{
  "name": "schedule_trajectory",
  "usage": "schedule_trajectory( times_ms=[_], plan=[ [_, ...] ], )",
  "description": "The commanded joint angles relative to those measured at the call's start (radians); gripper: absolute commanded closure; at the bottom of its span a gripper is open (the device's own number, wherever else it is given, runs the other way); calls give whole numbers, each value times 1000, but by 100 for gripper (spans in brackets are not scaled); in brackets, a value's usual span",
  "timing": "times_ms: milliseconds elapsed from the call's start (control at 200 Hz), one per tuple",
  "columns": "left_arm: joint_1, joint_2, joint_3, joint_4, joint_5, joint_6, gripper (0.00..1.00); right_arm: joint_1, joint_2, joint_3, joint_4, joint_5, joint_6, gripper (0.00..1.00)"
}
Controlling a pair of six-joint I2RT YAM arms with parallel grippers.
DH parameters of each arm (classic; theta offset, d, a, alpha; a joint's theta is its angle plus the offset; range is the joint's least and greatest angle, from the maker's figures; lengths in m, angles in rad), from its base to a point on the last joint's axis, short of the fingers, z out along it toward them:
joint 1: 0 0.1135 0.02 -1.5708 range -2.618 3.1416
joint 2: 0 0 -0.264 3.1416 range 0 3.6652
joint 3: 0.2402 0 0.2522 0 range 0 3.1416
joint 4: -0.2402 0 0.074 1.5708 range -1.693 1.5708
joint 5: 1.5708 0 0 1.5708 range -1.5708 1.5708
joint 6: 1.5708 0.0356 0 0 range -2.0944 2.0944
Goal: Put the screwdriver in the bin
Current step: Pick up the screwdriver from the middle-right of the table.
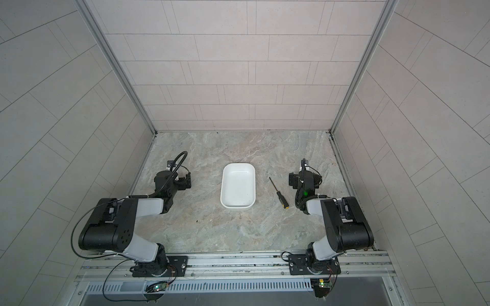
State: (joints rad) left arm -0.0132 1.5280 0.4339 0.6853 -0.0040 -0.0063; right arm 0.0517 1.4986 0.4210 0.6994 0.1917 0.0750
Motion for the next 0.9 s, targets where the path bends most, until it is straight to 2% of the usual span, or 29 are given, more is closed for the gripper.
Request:
schedule_trajectory(
  times_ms=[0,55,120,205,290,430,526,736,891],
  plan=[
    [6,-2,13,33,-5,9,0,3,9,12,18,15,-15,1],
    [5,-10,17,31,-10,6,0,4,9,11,20,15,-17,3],
    [4,-66,83,-141,-14,1,0,6,-4,19,6,30,-23,3],
    [4,-131,220,-444,-6,-20,0,8,-80,154,-290,44,-14,6],
    [3,-163,291,-599,23,-74,0,9,-112,287,-491,8,-33,7],
    [1,-221,293,-690,132,-142,0,30,-102,464,-837,-104,-28,11],
    [-18,-298,255,-727,181,-160,0,77,-81,521,-983,-165,7,13],
    [-130,-492,129,-732,192,-263,0,345,2,641,-1247,20,60,14],
    [-199,-624,59,-820,170,-342,0,415,6,645,-1337,17,164,15]
  ],
)
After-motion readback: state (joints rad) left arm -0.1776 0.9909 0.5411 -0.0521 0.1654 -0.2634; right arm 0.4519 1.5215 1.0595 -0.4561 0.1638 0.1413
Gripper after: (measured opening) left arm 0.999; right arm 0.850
